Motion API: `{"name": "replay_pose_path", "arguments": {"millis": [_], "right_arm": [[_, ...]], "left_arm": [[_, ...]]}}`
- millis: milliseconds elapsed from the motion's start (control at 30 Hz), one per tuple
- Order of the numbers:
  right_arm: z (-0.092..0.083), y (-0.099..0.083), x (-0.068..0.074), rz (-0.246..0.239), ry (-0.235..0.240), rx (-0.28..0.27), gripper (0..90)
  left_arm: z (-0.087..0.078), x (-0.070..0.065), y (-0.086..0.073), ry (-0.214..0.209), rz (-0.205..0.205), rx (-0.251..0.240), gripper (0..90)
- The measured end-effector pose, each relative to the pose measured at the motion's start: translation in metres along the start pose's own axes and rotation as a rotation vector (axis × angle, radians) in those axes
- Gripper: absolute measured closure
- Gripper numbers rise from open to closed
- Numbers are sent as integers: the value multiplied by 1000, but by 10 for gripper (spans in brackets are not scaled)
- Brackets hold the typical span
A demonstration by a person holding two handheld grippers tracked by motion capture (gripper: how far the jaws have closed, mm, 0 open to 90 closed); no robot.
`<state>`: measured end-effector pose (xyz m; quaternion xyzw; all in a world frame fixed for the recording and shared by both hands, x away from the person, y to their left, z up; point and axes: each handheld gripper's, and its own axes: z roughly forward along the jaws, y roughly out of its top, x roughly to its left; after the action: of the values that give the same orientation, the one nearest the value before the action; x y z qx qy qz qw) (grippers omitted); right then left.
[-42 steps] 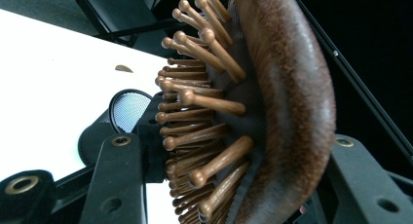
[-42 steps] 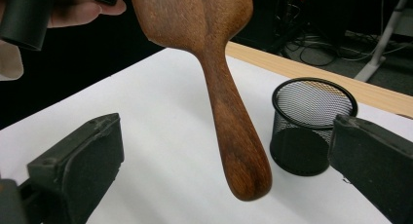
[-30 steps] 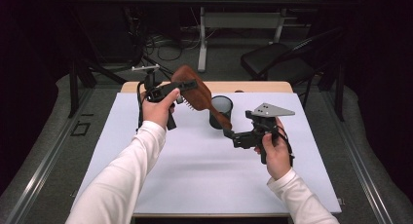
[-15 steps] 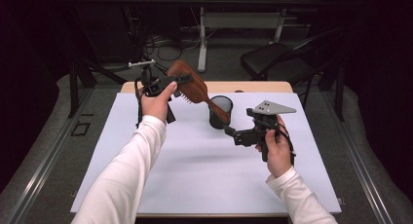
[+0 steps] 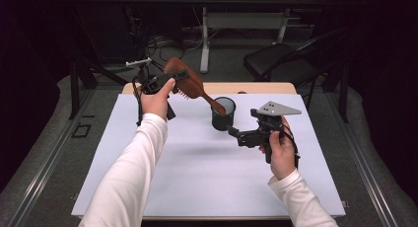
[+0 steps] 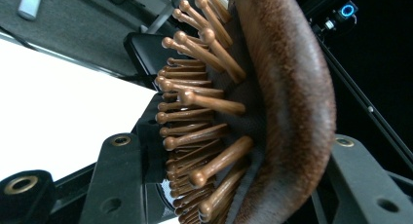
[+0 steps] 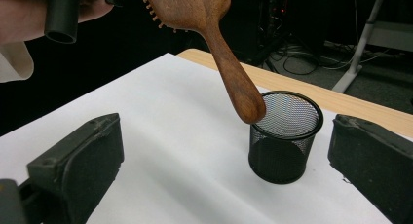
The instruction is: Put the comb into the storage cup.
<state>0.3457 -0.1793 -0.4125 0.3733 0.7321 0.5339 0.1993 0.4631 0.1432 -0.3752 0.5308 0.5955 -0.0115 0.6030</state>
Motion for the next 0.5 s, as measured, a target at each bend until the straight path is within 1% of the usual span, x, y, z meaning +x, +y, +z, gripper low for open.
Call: {"name": "replay_pose_path", "arguments": {"millis": [167, 500], "right_arm": [[0, -1, 0, -7, -7, 1, 0], [1, -6, -1, -5, -8, 3, 0]], "left_arm": [[2, 1, 0, 11, 2, -21, 491], [8, 0, -2, 41, 29, -61, 491]]}}
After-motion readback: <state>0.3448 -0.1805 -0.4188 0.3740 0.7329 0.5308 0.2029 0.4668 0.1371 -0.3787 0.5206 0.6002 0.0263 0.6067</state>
